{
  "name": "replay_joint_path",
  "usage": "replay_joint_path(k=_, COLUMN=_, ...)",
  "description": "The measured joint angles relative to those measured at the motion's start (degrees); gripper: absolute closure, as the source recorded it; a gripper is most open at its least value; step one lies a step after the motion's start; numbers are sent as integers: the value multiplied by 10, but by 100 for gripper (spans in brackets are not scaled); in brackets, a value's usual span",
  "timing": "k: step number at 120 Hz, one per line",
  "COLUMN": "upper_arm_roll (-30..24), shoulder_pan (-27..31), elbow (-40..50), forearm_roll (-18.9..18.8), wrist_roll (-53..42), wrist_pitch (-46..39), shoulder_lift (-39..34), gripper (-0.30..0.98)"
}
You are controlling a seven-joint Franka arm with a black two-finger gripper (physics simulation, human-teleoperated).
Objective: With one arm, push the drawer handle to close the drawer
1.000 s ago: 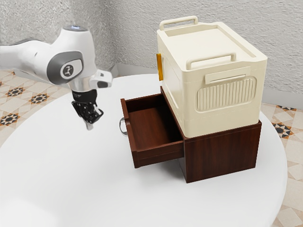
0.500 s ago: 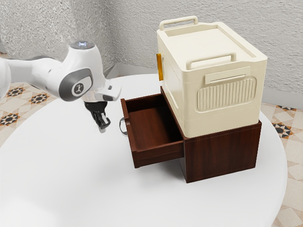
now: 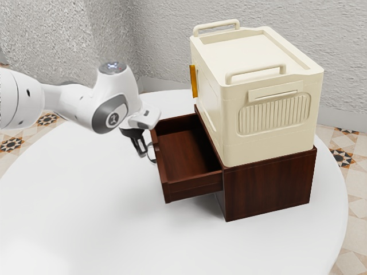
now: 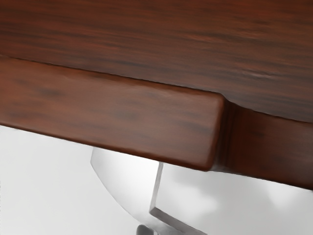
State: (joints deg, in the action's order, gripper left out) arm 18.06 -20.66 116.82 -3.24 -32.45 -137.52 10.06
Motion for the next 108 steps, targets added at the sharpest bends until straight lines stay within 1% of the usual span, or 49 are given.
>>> replay_joint_path(k=58, upper_arm_roll=-5, shoulder_pan=-23, elbow=-20, forearm_roll=5, wrist_roll=-41, wrist_pitch=-51, shoulder_lift=26, gripper=79)
replay_joint_path(k=108, upper_arm_roll=-9, shoulder_pan=-41, elbow=-42, forearm_roll=10, wrist_roll=-57, wrist_pitch=-87, shoulder_lift=50, gripper=79)
